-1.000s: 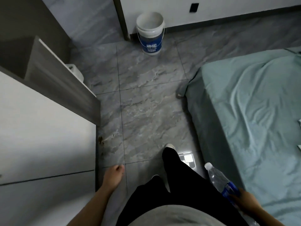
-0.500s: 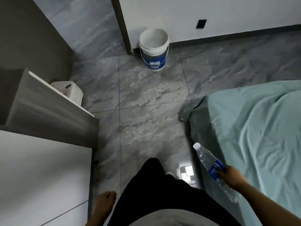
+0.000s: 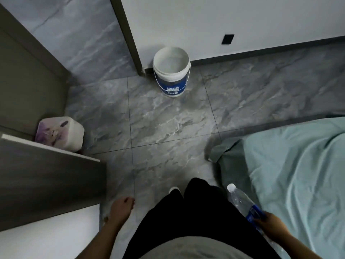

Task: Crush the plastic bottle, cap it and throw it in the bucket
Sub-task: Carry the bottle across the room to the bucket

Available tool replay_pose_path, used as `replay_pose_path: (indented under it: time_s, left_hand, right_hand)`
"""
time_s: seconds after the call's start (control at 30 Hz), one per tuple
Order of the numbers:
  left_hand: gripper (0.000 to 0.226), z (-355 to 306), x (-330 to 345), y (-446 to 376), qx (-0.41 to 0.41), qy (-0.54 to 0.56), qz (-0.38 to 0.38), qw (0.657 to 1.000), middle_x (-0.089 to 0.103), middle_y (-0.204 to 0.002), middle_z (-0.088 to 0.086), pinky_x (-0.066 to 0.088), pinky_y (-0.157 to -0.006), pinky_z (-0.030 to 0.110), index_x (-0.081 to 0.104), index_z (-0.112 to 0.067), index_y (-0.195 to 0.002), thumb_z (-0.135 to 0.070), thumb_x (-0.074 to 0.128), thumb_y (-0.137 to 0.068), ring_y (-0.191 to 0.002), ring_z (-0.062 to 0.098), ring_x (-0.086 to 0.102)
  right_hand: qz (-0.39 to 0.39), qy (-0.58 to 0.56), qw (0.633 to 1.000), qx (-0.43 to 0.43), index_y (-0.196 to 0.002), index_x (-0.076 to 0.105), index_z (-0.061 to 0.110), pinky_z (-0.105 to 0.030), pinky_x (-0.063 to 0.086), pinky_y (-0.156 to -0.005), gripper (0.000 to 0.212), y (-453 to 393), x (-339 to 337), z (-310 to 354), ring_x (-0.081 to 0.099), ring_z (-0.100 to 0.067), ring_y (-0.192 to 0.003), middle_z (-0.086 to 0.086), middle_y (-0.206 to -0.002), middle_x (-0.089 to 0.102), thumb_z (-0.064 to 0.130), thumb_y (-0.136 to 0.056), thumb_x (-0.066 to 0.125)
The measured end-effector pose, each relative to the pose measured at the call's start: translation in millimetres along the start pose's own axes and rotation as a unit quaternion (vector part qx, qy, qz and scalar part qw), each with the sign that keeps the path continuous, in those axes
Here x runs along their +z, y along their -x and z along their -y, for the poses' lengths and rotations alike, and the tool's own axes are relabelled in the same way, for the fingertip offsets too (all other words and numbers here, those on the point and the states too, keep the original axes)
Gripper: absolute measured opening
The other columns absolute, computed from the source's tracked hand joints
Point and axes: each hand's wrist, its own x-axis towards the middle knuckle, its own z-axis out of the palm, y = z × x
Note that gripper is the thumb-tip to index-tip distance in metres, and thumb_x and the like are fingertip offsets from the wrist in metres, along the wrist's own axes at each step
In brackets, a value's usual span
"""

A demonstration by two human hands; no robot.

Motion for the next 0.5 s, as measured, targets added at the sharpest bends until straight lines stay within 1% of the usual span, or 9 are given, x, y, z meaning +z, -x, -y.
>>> replay_pose_path:
  time_s: [0.1, 0.2, 0.27, 0.3, 0.33, 0.37, 0.4, 0.43, 0.5]
  left_hand:
    - [0.028, -43, -5, -37, 0.019, 0.018, 0.003, 1.0, 0.063, -0.078, 0.019, 0.041, -0.072, 0.034, 0.06, -0.005, -0.069, -0.013, 0.046, -0.092, -0.079, 0.029, 0.06]
    - [0.032, -79, -1, -74, 0.022, 0.013, -0.006, 1.0, 0.062, -0.074, 0.021, 0.039, -0.07, 0.034, 0.06, -0.005, -0.065, -0.015, 0.046, -0.092, -0.075, 0.03, 0.06]
    - [0.033, -95, 0, -93, 0.007, 0.02, -0.009, 1.0, 0.06, -0.07, 0.02, 0.037, -0.068, 0.034, 0.058, -0.007, -0.061, -0.015, 0.047, -0.092, -0.072, 0.03, 0.059]
    - [0.034, -102, -1, -101, -0.005, 0.022, -0.006, 1.0, 0.058, -0.069, 0.018, 0.036, -0.067, 0.033, 0.057, -0.008, -0.06, -0.015, 0.048, -0.091, -0.07, 0.027, 0.057]
    - [0.033, -108, -1, -107, -0.021, 0.019, 0.002, 1.0, 0.057, -0.068, 0.016, 0.035, -0.066, 0.033, 0.056, -0.01, -0.059, -0.016, 0.048, -0.091, -0.068, 0.025, 0.054]
    - [0.033, -113, -2, -113, -0.037, 0.018, 0.012, 0.999, 0.056, -0.067, 0.014, 0.035, -0.066, 0.033, 0.055, -0.012, -0.058, -0.016, 0.049, -0.09, -0.067, 0.024, 0.052]
    - [0.033, -118, -3, -118, -0.05, 0.021, 0.02, 0.998, 0.056, -0.066, 0.013, 0.035, -0.065, 0.033, 0.055, -0.012, -0.057, -0.016, 0.049, -0.089, -0.065, 0.023, 0.051]
    - [0.034, -121, -5, -122, -0.06, 0.025, 0.023, 0.998, 0.058, -0.065, 0.012, 0.036, -0.065, 0.033, 0.057, -0.012, -0.056, -0.016, 0.05, -0.089, -0.063, 0.024, 0.052]
    - [0.033, -126, -9, -129, -0.08, 0.037, 0.015, 0.996, 0.064, -0.064, 0.009, 0.041, -0.064, 0.034, 0.063, -0.013, -0.059, -0.017, 0.05, -0.089, -0.062, 0.026, 0.057]
  right_hand:
    - [0.003, -0.013, 1.0, 0.024, -0.098, 0.067, -0.001, -0.03, 0.038, -0.066, 0.023, -14, -20, 21, 0.064, -0.031, -0.086, -0.025, -0.099, 0.069, 0.017, -0.085, 0.064]
    - [0.0, -0.015, 1.0, 0.022, -0.102, 0.067, -0.001, -0.029, 0.036, -0.071, 0.026, -44, -49, 48, 0.063, -0.035, -0.1, -0.027, -0.104, 0.068, 0.018, -0.085, 0.064]
    - [-0.001, -0.013, 1.0, 0.008, -0.101, 0.066, 0.001, -0.027, 0.037, -0.07, 0.023, -66, -74, 74, 0.064, -0.034, -0.099, -0.025, -0.104, 0.069, 0.019, -0.086, 0.062]
    - [0.0, -0.01, 1.0, 0.001, -0.099, 0.066, 0.004, -0.026, 0.041, -0.065, 0.021, -75, -88, 88, 0.065, -0.033, -0.094, -0.024, -0.101, 0.07, 0.02, -0.087, 0.061]
    - [0.001, -0.007, 1.0, -0.008, -0.095, 0.064, 0.005, -0.024, 0.044, -0.057, 0.019, -84, -102, 102, 0.065, -0.033, -0.086, -0.024, -0.099, 0.07, 0.022, -0.088, 0.059]
    - [0.003, -0.003, 1.0, -0.017, -0.093, 0.062, 0.006, -0.019, 0.044, -0.048, 0.019, -93, -117, 117, 0.065, -0.032, -0.081, -0.023, -0.098, 0.071, 0.024, -0.088, 0.058]
    - [0.003, 0.0, 1.0, -0.025, -0.092, 0.061, 0.006, -0.018, 0.044, -0.045, 0.02, -101, -131, 132, 0.065, -0.032, -0.08, -0.023, -0.097, 0.07, 0.025, -0.089, 0.056]
    - [0.001, 0.001, 0.999, -0.032, -0.092, 0.06, 0.006, -0.021, 0.046, -0.049, 0.02, -108, -145, 148, 0.066, -0.034, -0.083, -0.022, -0.097, 0.07, 0.025, -0.089, 0.055]
    - [-0.012, 0.003, 0.999, -0.053, -0.091, 0.06, 0.005, -0.033, 0.051, -0.063, 0.018, -118, -169, 180, 0.067, -0.036, -0.085, -0.022, -0.094, 0.069, 0.023, -0.089, 0.055]
